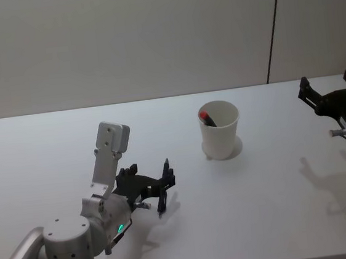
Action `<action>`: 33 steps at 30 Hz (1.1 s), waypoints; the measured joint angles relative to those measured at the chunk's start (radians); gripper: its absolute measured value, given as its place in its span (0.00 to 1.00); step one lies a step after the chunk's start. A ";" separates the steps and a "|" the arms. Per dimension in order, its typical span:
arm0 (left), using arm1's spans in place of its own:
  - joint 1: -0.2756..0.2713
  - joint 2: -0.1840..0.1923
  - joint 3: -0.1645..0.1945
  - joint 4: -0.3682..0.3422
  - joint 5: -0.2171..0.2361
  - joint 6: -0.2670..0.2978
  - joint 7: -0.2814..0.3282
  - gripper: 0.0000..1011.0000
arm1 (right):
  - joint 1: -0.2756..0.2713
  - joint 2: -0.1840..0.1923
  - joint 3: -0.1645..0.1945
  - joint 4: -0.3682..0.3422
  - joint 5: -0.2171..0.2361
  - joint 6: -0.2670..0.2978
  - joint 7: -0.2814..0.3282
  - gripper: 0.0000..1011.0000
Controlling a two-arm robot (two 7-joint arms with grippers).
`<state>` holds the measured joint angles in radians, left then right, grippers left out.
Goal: Place the pen into the pen holder.
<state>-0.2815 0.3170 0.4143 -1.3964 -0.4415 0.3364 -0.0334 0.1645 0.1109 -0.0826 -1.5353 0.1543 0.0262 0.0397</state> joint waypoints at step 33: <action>-0.044 -0.031 0.009 0.086 0.075 0.113 -0.040 0.99 | 0.000 0.000 0.000 0.000 0.000 0.000 0.000 0.99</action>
<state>-0.3251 0.2857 0.4228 -1.3103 -0.3664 0.4490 -0.0731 0.1645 0.1108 -0.0826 -1.5353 0.1544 0.0262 0.0397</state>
